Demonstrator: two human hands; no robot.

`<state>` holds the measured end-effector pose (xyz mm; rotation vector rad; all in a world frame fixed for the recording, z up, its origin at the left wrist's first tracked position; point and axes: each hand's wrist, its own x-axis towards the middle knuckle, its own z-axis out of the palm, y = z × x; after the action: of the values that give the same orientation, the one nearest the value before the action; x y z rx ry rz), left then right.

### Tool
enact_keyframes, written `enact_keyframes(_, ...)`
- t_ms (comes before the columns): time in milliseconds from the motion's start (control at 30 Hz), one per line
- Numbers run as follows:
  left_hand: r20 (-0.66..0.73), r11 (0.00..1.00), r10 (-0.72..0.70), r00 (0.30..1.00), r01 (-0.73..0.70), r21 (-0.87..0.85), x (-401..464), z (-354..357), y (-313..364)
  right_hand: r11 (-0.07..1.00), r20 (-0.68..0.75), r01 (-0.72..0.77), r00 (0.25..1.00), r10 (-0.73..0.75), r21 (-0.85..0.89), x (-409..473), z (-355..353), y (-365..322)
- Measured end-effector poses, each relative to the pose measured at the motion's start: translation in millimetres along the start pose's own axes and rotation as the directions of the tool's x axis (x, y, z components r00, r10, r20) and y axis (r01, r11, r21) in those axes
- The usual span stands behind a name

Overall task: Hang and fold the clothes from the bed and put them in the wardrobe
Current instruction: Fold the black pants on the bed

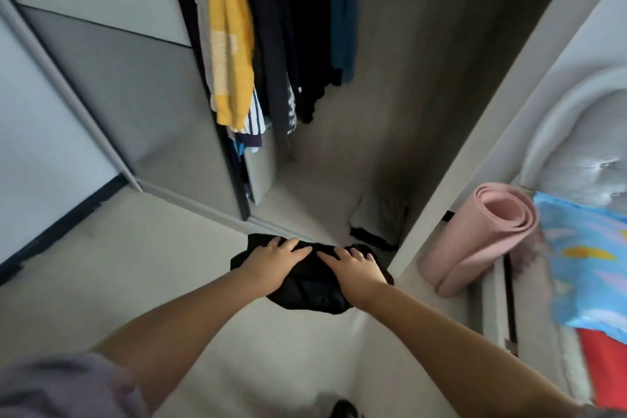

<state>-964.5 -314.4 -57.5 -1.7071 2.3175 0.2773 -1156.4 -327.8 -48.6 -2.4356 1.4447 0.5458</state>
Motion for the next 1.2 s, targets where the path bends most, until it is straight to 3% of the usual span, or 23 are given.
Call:
enact_keyframes(300, 0.072, 0.994, 0.106, 0.992, -0.104, -0.033, 137.2, 1.9, -30.4, 0.996, 0.057, -0.064, 0.997, 0.061, 0.055, 110.5, -2.6, 68.7)
enact_keyframes(667, 0.192, 0.992, 0.126, 0.973, -0.122, -0.033, 354.5, -1.1, -80.5, 0.989, 0.139, -0.111, 0.986, 0.096, 0.098, 297.1, -27.9, 176.8)
enact_keyframes(867, 0.227, 0.981, 0.175, 0.958, -0.189, 0.041, 495.3, 82.1, -131.0, 0.982, 0.154, -0.132, 0.982, 0.11, 0.135, 444.1, 41.4, 215.4)
enact_keyframes(1200, 0.011, 0.982, 0.119, 0.993, -0.12, 0.146, 727.5, 237.4, -185.9, 0.956, -0.137, -0.266, 0.95, 0.282, 0.125, 679.2, 171.9, 296.6)
